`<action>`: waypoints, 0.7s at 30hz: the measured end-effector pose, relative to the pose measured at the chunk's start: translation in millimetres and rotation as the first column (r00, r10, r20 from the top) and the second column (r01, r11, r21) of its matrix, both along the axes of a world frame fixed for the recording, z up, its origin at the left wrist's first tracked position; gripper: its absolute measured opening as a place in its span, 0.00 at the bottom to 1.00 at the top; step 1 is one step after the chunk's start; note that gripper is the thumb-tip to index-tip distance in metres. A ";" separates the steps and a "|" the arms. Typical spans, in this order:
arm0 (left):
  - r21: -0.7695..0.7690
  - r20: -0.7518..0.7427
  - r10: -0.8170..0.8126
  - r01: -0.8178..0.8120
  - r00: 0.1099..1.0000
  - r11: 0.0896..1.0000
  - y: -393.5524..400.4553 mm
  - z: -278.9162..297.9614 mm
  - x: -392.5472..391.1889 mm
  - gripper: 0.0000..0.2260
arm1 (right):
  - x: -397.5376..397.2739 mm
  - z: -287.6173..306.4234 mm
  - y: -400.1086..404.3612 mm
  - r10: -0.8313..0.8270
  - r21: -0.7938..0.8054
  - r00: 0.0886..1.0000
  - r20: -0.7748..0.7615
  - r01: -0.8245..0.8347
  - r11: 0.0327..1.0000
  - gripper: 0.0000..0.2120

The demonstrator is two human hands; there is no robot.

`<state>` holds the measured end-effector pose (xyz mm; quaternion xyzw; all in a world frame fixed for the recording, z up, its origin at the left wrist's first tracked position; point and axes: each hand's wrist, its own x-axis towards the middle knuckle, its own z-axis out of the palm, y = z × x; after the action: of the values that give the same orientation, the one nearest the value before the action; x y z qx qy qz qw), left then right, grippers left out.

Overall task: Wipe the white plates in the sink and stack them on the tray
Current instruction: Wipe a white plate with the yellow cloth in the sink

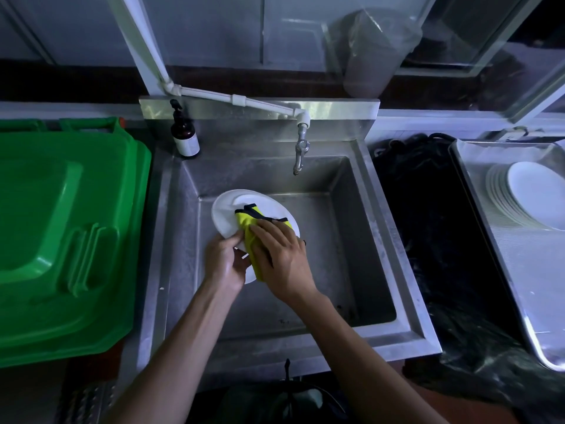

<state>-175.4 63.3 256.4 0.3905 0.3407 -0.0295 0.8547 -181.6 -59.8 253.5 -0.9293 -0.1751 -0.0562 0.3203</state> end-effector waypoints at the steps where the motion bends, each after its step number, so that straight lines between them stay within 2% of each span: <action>1: 0.000 0.010 -0.008 0.008 1.000 1.000 0.0 -0.4 -0.9 0.16 | -1.9 -0.6 -1.3 -0.018 0.011 1.000 -0.008 0.018 1.000 0.16; 3: -0.003 0.035 -0.021 0.021 0.999 1.000 0.0 -0.5 -3.2 0.13 | -3.7 -2.4 -4.3 -0.047 0.017 0.998 -0.033 0.048 0.999 0.17; 6: -0.020 0.060 -0.037 0.038 0.998 0.999 0.7 -3.0 -4.9 0.14 | -1.8 -5.7 -10.0 -0.093 0.024 0.994 -0.065 0.094 0.995 0.17; 13: -0.052 0.119 -0.094 0.101 0.988 0.994 13.1 -6.3 -9.9 0.14 | 16.0 -23.9 -29.3 -0.179 0.155 0.964 -0.199 0.211 0.965 0.16; 21: -0.015 0.166 -0.222 0.228 0.961 0.974 30.1 -7.3 -13.6 0.17 | 47.5 -23.4 -41.6 -0.170 0.239 0.942 -0.289 0.243 0.940 0.18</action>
<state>-189.1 93.4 249.1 0.4133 0.2223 -0.0999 0.8774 -134.1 -101.4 230.1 -0.8891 -0.0222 0.0111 0.4571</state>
